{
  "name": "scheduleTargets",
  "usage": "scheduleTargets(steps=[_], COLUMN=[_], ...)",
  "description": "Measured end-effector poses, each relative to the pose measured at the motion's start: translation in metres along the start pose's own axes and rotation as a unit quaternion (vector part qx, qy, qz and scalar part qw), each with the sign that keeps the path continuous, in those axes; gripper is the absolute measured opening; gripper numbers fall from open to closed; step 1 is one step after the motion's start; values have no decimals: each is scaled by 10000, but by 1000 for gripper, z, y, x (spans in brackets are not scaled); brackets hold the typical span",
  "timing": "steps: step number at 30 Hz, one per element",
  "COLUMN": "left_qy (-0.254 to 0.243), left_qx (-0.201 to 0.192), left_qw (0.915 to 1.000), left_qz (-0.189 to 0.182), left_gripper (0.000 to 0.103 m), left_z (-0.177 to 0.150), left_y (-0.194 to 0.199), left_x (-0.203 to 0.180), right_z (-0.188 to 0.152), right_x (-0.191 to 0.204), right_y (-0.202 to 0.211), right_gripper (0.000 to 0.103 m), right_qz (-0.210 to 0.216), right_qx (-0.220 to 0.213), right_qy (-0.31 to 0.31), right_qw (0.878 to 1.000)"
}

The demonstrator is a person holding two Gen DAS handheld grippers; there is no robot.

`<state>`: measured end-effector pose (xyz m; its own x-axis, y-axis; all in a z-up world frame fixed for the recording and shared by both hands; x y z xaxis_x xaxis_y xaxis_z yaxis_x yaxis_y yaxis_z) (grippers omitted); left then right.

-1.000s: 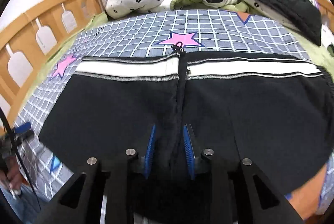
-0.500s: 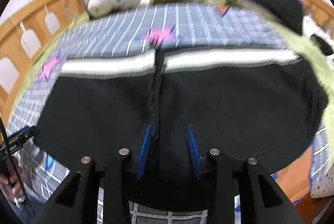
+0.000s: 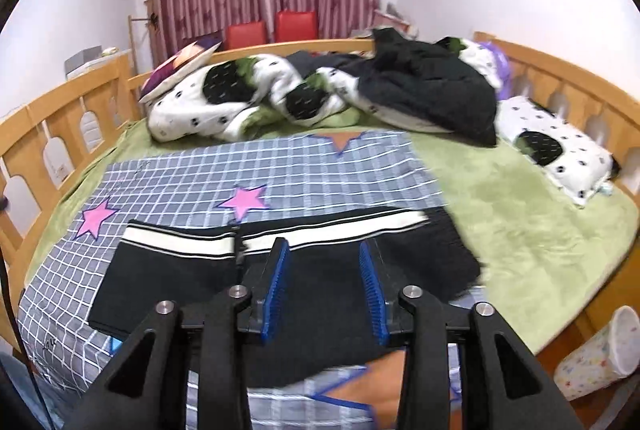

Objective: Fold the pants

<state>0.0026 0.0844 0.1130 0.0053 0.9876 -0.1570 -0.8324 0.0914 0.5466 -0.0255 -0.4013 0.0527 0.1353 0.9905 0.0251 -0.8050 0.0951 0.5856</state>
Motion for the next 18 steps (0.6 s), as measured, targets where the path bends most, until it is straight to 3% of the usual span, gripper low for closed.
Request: scheduleTargets(steps=[2, 3, 6, 8, 13, 14, 18], left_qy=[165, 269, 541, 776, 1082, 1089, 1084], left_qx=[116, 132, 422, 771, 1653, 1719, 2036], left_qw=[9996, 9994, 9972, 9921, 9767, 9753, 9682], left_qz=[-174, -182, -312, -620, -843, -855, -967], left_gripper=[64, 64, 64, 64, 64, 64, 64], left_z=[0, -3, -26, -51, -103, -111, -127], left_y=[-4, -10, -46, -81, -172, -180, -229], left_x=[5, 9, 17, 24, 34, 33, 31], right_z=[-1, -4, -20, -36, -90, -98, -111], right_x=[-20, -34, -65, -82, -130, -136, -153], right_y=[10, 12, 4, -14, -95, -110, -162], right_gripper=[64, 66, 67, 67, 63, 58, 58], right_qz=[62, 84, 10, 14, 114, 176, 345], right_qx=[-46, -66, -6, 152, 889, 984, 1130], right_qy=[-154, -279, -532, -727, -1421, -1594, -2192], right_qw=[9999, 9996, 9986, 9972, 9858, 9821, 9685])
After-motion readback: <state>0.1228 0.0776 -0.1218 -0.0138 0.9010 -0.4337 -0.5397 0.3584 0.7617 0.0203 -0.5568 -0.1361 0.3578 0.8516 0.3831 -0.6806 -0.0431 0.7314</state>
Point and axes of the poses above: each gripper's, at about its wrist camera, not at the fingertips, and y roughly against the way its jaws point, x to its left, z to its top, the point moved 1 cm from there along -y, roughly the way its jaws point, and after that the axes turned 1 degree about -z, right-handed, at the moved point
